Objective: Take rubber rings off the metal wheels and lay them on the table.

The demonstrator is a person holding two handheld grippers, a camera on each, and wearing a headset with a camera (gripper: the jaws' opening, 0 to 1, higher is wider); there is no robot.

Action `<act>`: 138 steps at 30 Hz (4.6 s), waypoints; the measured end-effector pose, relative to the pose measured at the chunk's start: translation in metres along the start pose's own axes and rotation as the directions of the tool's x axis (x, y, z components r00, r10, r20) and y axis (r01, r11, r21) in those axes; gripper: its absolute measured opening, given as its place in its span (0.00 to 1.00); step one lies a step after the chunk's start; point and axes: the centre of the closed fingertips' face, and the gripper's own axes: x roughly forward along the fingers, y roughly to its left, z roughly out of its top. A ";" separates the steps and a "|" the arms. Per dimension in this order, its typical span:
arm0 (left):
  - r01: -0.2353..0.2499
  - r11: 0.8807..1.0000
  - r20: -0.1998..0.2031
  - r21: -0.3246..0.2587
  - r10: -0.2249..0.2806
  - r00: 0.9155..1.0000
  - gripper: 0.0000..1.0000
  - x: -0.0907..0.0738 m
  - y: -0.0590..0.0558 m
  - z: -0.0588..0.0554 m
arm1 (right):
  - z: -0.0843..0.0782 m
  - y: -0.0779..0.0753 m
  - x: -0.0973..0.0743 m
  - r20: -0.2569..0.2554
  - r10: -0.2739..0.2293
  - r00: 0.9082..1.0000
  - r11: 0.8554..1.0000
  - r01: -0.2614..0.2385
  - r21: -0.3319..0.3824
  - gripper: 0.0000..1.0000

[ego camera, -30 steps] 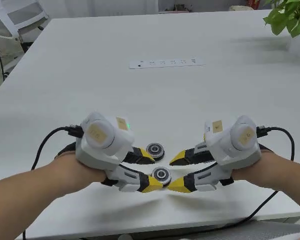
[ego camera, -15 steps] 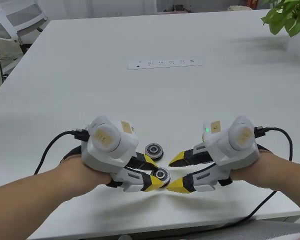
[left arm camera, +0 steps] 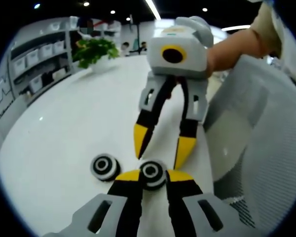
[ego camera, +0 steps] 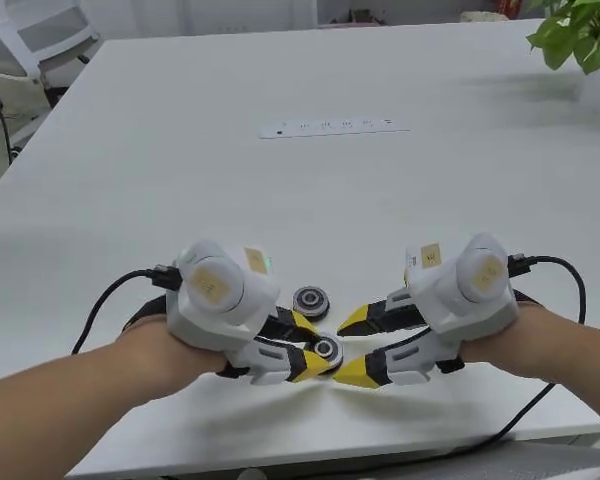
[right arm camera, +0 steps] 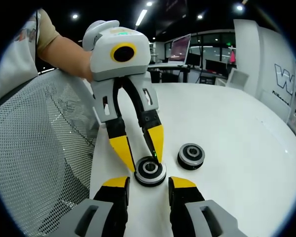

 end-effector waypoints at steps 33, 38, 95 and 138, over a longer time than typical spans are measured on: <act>-0.029 0.999 0.005 -0.037 0.029 1.000 0.14 0.002 0.004 -0.001 | 0.001 -0.001 0.004 0.018 0.001 1.000 1.000 -0.001 0.011 0.27; -0.033 0.999 0.005 -0.034 0.034 0.999 0.14 0.002 0.004 -0.001 | -0.001 -0.001 0.008 0.014 0.006 1.000 1.000 -0.006 0.014 0.26; -0.059 0.998 0.018 -0.029 0.059 0.998 0.13 0.001 0.005 -0.001 | -0.011 -0.004 -0.003 0.010 -0.030 1.000 0.991 0.028 0.132 0.00; -0.084 0.996 0.001 -0.022 0.084 0.996 0.13 0.002 0.007 -0.002 | 0.002 -0.014 -0.010 0.162 -0.061 0.985 0.869 -0.027 0.494 0.00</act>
